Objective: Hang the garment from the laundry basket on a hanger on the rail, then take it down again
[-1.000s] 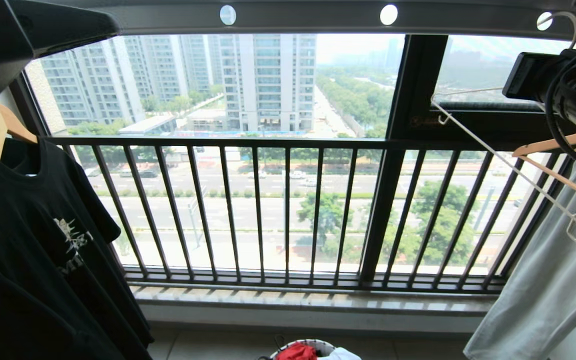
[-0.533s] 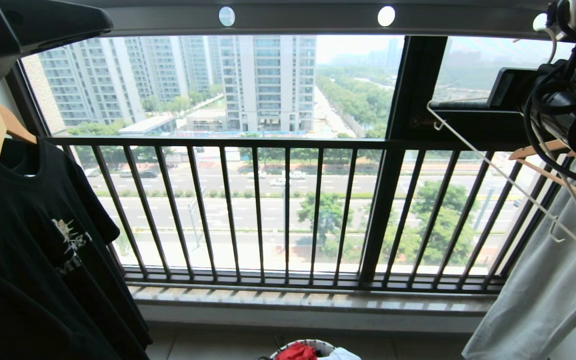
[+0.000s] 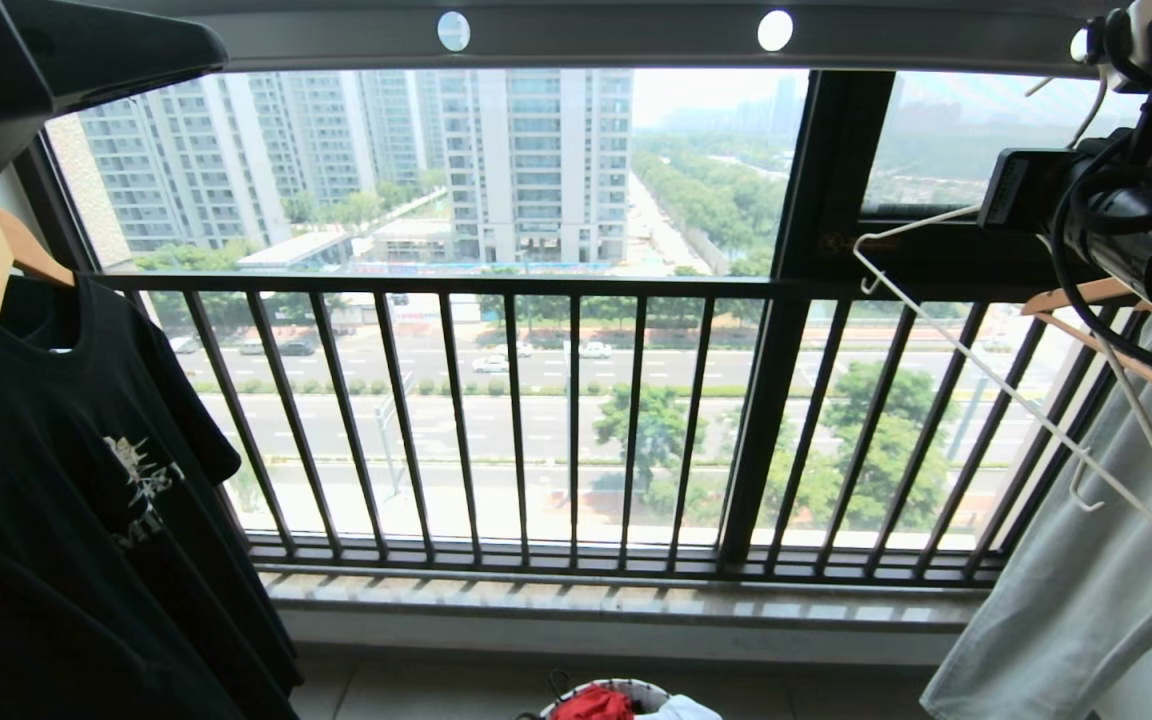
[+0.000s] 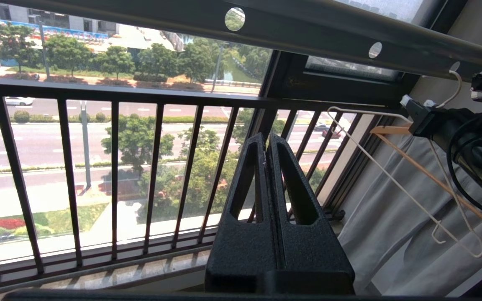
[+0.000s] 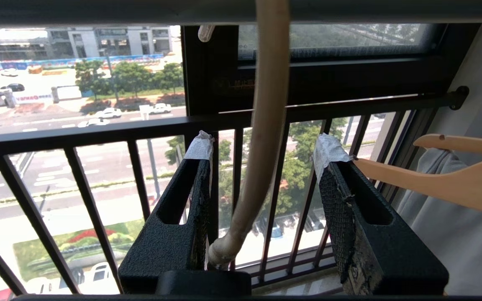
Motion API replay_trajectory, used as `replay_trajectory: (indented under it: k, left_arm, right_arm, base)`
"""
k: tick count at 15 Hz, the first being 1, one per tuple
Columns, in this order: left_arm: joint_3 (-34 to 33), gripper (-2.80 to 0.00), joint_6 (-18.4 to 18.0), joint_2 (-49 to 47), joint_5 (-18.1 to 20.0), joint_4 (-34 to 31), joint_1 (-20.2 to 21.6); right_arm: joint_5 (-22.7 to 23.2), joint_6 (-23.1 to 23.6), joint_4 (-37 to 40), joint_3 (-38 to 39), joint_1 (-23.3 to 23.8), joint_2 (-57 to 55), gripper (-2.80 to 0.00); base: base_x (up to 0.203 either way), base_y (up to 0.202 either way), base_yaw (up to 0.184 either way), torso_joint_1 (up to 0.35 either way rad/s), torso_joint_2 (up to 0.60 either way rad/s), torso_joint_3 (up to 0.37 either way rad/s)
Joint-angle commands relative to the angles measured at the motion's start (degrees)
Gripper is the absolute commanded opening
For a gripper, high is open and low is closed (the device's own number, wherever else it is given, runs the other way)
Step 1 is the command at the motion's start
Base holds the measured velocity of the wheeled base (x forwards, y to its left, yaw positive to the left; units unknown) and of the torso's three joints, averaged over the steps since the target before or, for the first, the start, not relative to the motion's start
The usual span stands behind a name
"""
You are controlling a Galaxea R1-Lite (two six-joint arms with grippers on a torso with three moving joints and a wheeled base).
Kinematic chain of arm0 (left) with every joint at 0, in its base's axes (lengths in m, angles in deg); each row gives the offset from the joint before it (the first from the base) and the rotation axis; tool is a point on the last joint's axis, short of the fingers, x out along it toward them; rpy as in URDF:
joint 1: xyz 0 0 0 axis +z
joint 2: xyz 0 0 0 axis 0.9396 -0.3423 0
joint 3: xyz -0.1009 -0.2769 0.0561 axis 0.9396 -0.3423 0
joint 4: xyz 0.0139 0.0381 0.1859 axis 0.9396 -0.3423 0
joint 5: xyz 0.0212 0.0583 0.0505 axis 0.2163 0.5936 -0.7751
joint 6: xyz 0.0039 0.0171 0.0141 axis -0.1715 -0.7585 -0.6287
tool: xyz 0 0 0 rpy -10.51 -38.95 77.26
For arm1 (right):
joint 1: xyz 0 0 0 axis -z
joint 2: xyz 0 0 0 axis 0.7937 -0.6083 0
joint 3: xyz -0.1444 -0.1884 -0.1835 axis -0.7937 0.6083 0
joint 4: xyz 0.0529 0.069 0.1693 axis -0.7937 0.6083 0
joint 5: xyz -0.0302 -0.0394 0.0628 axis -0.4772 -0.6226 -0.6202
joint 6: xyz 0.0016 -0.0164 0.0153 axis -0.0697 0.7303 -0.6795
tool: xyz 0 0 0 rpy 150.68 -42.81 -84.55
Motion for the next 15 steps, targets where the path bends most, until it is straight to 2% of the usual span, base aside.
replay_trajectory:
  k: [1, 8, 13, 14, 15]
  left_arm:
    - [-0.06, -2.8, 0.09, -0.29, -0.11, 0.07, -0.01]
    - [-0.15, -2.8, 0.09, -1.04, 0.06, -0.44, -0.1]
    - [-0.23, -2.8, 0.17, -5.6, -0.02, -0.46, -0.03]
    - [-0.41, -2.8, 0.17, -5.74, -0.04, -0.52, -0.09]
    - [-0.85, -2.8, 0.09, -5.74, -0.02, -0.63, -0.1]
  right_arm:
    - [-0.19, 0.11, -0.24, 0.38, 0.01, 1.54, 0.0]
    - [0.14, 1.99, 1.32, 7.4, -0.86, 14.59, 0.0]
    - [4.23, 1.99, 17.66, 8.19, -7.71, 30.98, 0.0]
    - [4.71, 1.98, 20.66, 8.66, -8.38, 34.18, -2.8]
    - [5.69, 1.97, 23.51, 9.77, -8.74, 37.31, -2.8]
  base:
    - [0.0, 0.0, 0.0, 0.0, 0.0, 0.0]
    - [0.0, 0.0, 0.0, 0.0, 0.0, 0.0]
    - [0.0, 0.0, 0.0, 0.0, 0.0, 0.0]
    - [0.0, 0.0, 0.0, 0.0, 0.0, 0.0]
    - [0.0, 0.0, 0.0, 0.0, 0.0, 0.0]
